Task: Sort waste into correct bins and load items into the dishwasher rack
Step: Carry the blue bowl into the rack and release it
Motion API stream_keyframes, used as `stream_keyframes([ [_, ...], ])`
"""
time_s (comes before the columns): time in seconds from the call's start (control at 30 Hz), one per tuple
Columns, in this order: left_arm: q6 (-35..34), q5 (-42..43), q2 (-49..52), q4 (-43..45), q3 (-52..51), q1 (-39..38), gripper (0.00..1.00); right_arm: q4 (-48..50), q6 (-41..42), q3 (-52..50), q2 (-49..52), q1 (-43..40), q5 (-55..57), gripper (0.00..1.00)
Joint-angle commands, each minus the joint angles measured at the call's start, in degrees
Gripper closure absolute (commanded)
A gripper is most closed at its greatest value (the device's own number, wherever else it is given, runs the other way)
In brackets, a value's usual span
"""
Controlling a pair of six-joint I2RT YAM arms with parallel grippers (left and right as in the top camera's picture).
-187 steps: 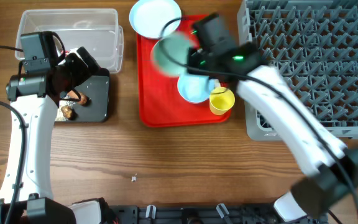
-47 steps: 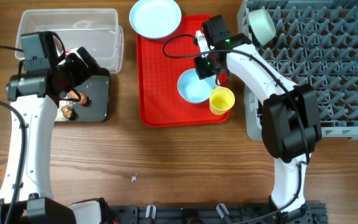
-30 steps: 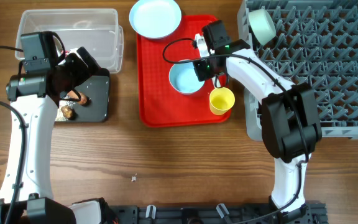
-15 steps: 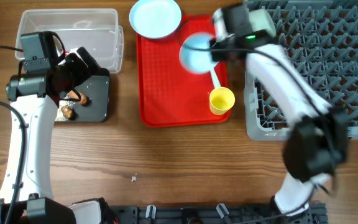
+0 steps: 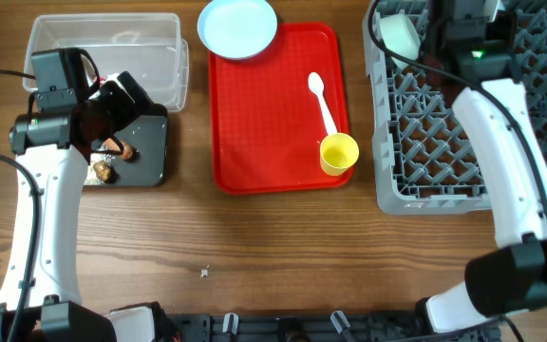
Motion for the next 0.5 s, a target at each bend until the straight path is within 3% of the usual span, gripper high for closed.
stream_keyframes([
  [0.0, -0.1, -0.4, -0.2, 0.2, 0.3, 0.5, 0.00, 5.0, -10.9, -0.6, 4.1, -0.7, 11.8, 0.96],
  [0.33, -0.1, -0.4, -0.2, 0.2, 0.3, 0.5, 0.00, 40.3, -59.0, -0.6, 16.0, -4.8, 11.7, 0.96],
  [0.47, -0.1, -0.4, -0.2, 0.2, 0.3, 0.5, 0.00, 49.9, -66.6, -0.6, 20.0, -5.8, 9.4, 0.96],
])
